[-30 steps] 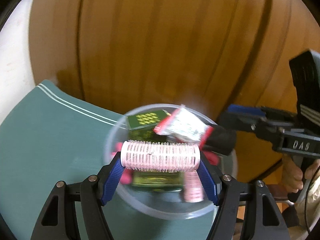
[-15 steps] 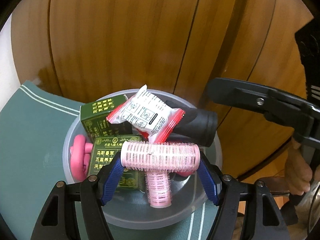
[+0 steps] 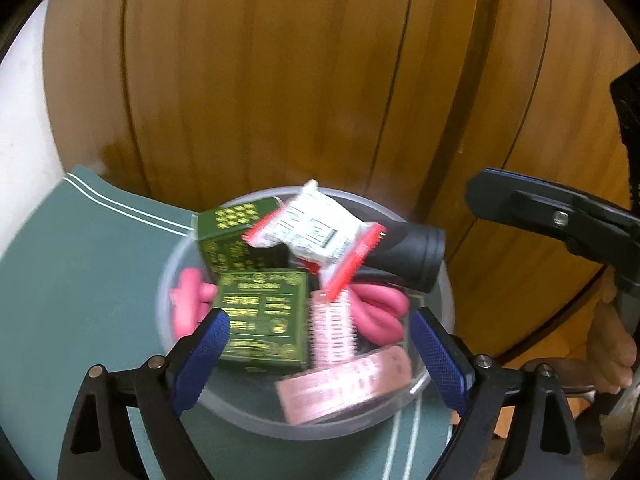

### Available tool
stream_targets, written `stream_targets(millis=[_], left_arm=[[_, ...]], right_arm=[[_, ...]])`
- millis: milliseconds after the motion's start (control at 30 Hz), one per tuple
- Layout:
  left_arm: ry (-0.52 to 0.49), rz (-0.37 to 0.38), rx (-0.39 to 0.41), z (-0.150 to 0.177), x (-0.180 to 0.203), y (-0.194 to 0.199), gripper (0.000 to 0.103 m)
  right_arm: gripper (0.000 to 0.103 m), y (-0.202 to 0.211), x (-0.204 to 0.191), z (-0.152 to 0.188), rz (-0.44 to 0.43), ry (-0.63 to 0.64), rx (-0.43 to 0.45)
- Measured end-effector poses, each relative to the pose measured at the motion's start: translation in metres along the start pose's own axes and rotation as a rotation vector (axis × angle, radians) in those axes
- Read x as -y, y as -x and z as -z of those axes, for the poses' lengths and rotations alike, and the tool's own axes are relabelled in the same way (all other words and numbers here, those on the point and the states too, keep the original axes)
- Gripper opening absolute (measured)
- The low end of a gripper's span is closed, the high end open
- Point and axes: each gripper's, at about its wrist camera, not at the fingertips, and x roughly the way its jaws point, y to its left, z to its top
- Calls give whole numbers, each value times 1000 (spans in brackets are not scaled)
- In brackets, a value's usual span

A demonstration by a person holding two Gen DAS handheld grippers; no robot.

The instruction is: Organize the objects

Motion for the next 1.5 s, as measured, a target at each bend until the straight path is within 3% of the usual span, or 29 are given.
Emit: stream_targets(millis=[200,367,533,833,1133,1500], left_arm=[[28,-48,34,0,-13,16,95],[49,-205,88,-6,-21,29,103],[89,-265,104,-11,-30,30,103],[79,-409,143,-9,-16,47,103],[74,-373,110,-3,-7,50,103],[42,-350,68,4,3,38,103]], right_arm=[[67,8,-3,1,4,0,5],[76,18,-8,5,18,3,-1],[89,18,-7,12,37,-24,-47],[94,18,-12,27,118,-20,-85],[96,14,-35,37,213,98,-96],[96,4,-28,47,233,85,-128]])
